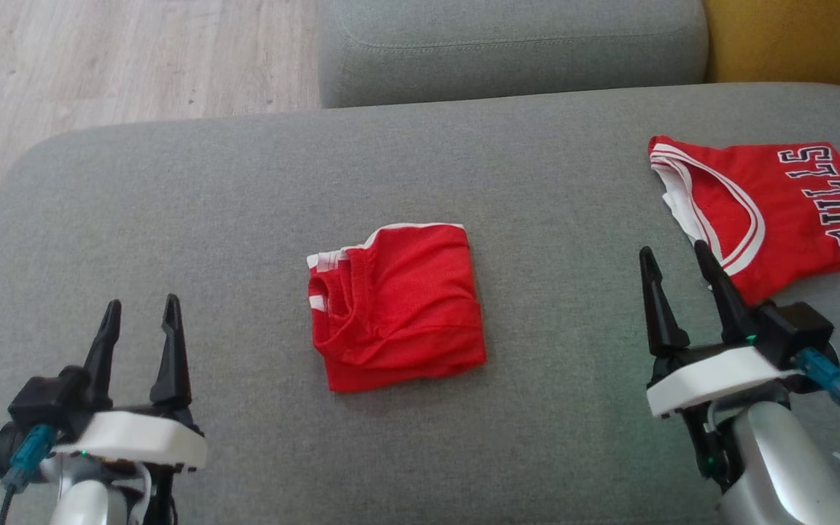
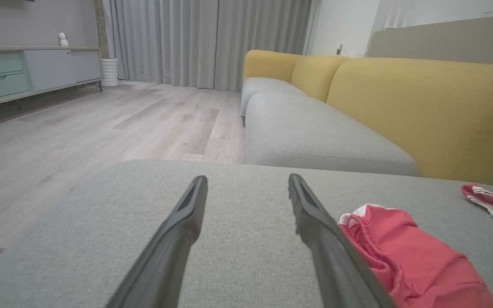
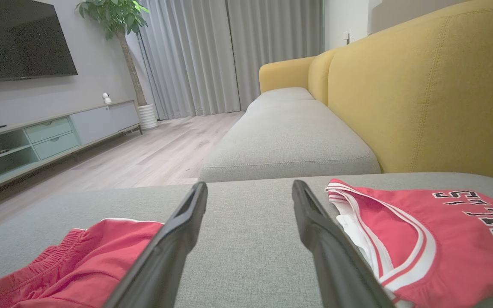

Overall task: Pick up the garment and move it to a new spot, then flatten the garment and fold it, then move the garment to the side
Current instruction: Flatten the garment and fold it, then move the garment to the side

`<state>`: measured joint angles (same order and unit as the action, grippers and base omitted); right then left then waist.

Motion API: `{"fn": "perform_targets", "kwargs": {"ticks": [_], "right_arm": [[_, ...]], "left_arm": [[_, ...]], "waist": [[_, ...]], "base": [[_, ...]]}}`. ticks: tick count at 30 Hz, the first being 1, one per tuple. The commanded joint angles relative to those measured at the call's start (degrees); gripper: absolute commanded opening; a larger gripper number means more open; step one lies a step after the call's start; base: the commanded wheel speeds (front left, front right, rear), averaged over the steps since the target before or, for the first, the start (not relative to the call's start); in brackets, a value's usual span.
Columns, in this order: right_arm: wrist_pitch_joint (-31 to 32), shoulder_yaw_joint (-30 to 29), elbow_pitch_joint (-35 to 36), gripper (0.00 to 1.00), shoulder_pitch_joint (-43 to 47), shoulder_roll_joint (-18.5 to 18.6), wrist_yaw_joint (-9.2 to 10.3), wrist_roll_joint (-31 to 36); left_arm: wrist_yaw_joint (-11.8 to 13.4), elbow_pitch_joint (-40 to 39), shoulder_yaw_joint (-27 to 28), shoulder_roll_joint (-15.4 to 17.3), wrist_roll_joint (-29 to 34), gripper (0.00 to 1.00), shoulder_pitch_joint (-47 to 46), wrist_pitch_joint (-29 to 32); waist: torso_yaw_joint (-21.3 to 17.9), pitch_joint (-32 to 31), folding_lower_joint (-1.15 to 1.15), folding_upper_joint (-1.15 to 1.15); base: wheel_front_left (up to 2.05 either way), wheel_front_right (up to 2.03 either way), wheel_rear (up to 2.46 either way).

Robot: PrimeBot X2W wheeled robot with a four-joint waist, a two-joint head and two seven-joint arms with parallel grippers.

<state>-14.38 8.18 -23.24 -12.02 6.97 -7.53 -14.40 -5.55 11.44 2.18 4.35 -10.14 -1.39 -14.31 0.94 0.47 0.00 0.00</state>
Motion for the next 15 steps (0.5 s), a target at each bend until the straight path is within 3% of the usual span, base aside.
{"fn": "perform_targets", "kwargs": {"ticks": [1,15], "right_arm": [[-0.61,0.92,1.17,1.00,-1.44,-0.43,0.04,0.79],[1.23,5.27,-3.80,1.00,-4.42,-0.80,0.04,-1.16]], "left_arm": [[-0.02,-1.52,1.73,0.84,0.98,1.00,-2.23,-0.69],[-0.17,-1.81,1.56,0.18,1.52,1.00,-2.98,-0.69]], "waist": [[0.13,-0.05,0.00,0.00],[1.10,0.58,0.00,0.00]], "base": [[0.00,0.00,0.00],[0.00,0.00,0.00]]}}
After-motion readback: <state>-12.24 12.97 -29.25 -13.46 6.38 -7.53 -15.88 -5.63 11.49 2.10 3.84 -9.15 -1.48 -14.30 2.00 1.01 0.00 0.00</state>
